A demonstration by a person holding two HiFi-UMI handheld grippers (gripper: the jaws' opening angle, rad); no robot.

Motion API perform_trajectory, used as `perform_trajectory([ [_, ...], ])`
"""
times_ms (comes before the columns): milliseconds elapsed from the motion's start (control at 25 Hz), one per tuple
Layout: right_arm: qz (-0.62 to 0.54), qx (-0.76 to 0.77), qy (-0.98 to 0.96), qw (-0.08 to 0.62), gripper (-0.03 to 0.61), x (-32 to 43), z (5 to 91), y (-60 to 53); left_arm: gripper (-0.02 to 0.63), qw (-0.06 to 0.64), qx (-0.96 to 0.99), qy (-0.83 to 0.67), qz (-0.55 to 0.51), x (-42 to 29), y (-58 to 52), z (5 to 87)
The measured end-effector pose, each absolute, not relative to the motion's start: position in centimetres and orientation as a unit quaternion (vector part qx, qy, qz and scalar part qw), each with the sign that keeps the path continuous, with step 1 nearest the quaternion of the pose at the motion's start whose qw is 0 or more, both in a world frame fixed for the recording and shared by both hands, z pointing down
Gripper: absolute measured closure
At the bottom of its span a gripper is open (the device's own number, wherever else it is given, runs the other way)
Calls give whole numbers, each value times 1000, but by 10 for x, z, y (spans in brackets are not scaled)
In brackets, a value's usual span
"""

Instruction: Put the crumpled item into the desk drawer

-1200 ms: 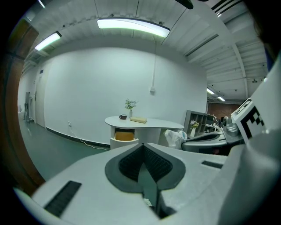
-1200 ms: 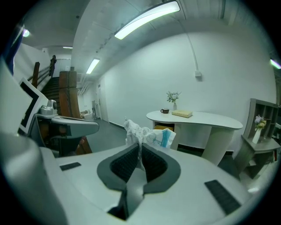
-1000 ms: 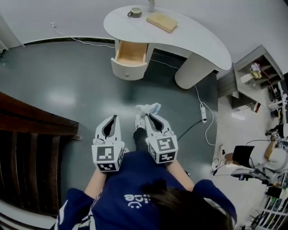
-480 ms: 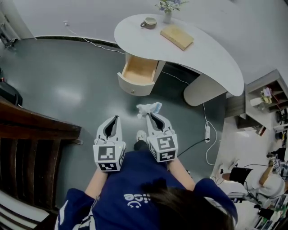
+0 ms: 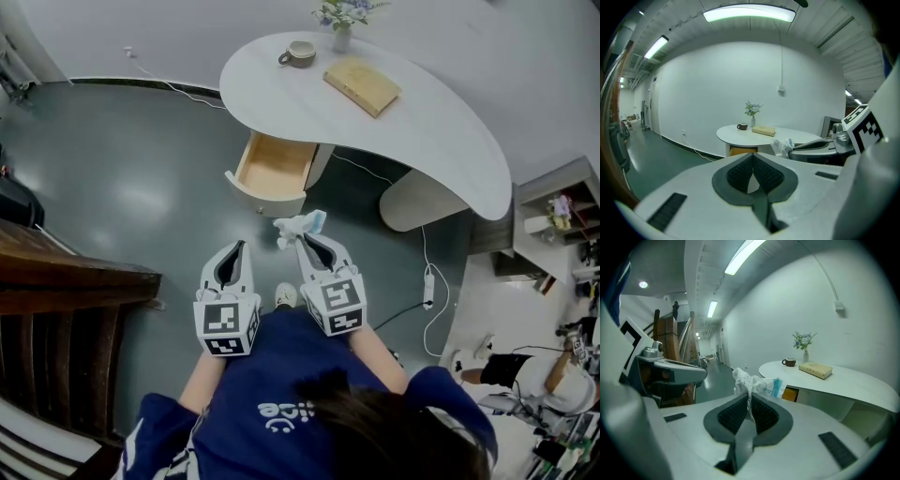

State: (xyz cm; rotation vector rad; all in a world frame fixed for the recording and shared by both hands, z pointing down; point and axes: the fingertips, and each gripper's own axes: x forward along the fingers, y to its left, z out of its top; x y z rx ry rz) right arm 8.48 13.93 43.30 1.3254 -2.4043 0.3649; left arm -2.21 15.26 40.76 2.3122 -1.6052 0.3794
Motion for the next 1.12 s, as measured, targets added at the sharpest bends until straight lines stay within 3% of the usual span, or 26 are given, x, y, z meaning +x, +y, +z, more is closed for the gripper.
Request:
perform_trajectory([
  [400, 145, 463, -854, 188, 545, 116, 440, 108, 610, 159, 804, -555, 142, 15, 120, 415],
  [1120, 155, 495, -830, 203, 545, 116, 447, 41, 611, 165, 812, -539, 151, -4, 37, 430],
])
